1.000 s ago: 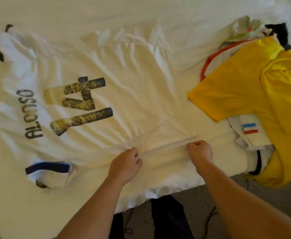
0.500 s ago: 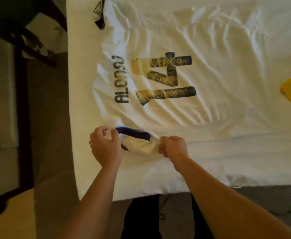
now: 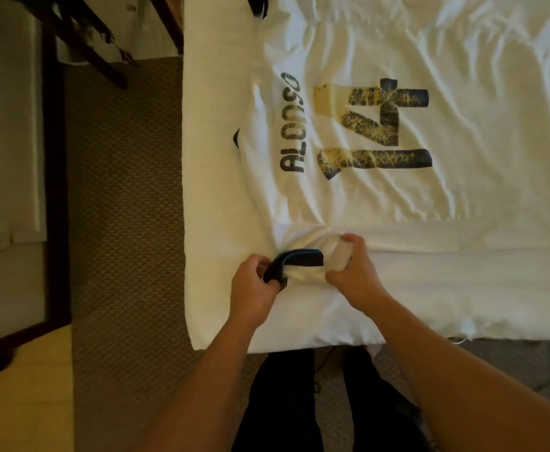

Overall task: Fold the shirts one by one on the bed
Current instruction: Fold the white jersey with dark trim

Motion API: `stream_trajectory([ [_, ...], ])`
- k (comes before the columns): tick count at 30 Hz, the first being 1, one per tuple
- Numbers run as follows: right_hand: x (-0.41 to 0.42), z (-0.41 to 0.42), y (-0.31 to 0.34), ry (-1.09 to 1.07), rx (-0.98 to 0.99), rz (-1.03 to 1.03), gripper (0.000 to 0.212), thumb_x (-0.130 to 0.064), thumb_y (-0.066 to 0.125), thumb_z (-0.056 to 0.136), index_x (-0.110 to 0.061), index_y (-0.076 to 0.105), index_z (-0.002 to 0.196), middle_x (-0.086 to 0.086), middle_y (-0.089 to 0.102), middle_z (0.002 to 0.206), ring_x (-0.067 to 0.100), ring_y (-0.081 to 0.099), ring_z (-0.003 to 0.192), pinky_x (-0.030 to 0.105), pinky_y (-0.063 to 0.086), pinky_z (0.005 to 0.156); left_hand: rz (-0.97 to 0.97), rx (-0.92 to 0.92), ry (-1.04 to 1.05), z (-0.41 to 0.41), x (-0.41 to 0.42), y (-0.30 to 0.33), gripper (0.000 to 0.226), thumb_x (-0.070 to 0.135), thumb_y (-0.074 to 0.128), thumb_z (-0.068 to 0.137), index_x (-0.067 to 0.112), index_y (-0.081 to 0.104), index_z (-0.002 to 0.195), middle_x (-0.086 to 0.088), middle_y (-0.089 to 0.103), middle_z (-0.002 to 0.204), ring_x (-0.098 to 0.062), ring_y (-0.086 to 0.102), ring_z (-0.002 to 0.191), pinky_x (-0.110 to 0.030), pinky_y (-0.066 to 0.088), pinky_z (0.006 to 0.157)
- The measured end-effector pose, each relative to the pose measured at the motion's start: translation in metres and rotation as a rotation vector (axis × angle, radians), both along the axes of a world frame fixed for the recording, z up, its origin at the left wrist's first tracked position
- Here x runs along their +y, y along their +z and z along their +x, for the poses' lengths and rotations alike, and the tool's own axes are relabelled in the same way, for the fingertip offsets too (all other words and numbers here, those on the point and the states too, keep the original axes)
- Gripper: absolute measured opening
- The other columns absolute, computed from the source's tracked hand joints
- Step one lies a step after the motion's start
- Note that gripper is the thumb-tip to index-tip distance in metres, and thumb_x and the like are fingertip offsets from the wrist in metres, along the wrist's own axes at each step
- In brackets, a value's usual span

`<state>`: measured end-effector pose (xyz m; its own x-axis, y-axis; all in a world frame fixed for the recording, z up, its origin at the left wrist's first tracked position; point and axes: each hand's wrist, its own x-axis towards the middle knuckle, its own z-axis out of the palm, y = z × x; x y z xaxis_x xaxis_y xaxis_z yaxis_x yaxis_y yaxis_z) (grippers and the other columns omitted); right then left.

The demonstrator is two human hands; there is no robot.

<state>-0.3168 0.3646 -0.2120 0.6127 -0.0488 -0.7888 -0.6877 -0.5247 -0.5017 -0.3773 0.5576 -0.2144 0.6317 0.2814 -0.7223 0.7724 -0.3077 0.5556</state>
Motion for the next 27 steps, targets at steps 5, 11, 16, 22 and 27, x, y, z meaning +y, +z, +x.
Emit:
stream_trajectory([
  [5, -0.009, -0.013, -0.005, 0.223, -0.113, -0.059, 0.092, -0.010, 0.074, 0.078, -0.038, 0.023, 0.149, -0.005, 0.036, 0.140, 0.028, 0.059, 0.101, 0.042, 0.052, 0.077, 0.086, -0.018, -0.528, -0.040, 0.002, -0.005, 0.013, 0.014, 0.069, 0.082, 0.017, 0.064, 0.093, -0.002, 0.061, 0.094, -0.024, 0.060, 0.088, -0.033, 0.043, 0.068],
  [11, -0.008, -0.021, -0.006, -0.186, -0.097, -0.100, 0.040, -0.011, 0.058, 0.087, -0.021, 0.045, 0.124, 0.002, 0.059, 0.112, 0.020, 0.063, 0.088, 0.038, 0.051, 0.070, -0.176, 0.170, -0.110, -0.022, 0.003, 0.004, 0.015, 0.021, 0.064, 0.084, 0.008, 0.068, 0.079, -0.003, 0.066, 0.077, -0.019, 0.061, 0.076, -0.032, 0.048, 0.072],
  [16, -0.002, -0.012, -0.010, -0.327, 0.000, -0.132, 0.056, -0.057, 0.065, 0.076, -0.007, 0.061, 0.101, 0.009, 0.070, 0.091, 0.027, 0.069, 0.077, 0.039, 0.057, 0.067, -0.079, 0.074, 0.205, 0.000, -0.021, 0.001, 0.022, 0.036, 0.067, 0.093, 0.015, 0.065, 0.101, -0.005, 0.069, 0.095, -0.021, 0.065, 0.082, -0.040, 0.054, 0.080],
  [22, 0.002, -0.011, -0.005, 0.077, 0.132, -0.053, 0.036, -0.029, 0.075, 0.080, -0.003, 0.061, 0.101, 0.017, 0.068, 0.095, 0.030, 0.068, 0.087, 0.047, 0.061, 0.078, -0.284, 0.078, 0.289, 0.000, -0.058, 0.011, 0.013, 0.021, 0.076, 0.088, 0.019, 0.073, 0.100, 0.001, 0.075, 0.094, -0.015, 0.070, 0.087, -0.026, 0.054, 0.068],
  [27, -0.033, -0.019, 0.011, -0.152, 0.270, 0.262, 0.016, -0.003, 0.073, 0.084, -0.005, 0.059, 0.092, 0.017, 0.067, 0.098, 0.029, 0.068, 0.092, 0.038, 0.058, 0.068, -0.540, 0.028, 0.666, -0.011, -0.055, 0.018, 0.023, 0.010, 0.070, 0.088, 0.004, 0.063, 0.110, -0.010, 0.074, 0.116, -0.030, 0.069, 0.110, -0.049, 0.054, 0.101],
])
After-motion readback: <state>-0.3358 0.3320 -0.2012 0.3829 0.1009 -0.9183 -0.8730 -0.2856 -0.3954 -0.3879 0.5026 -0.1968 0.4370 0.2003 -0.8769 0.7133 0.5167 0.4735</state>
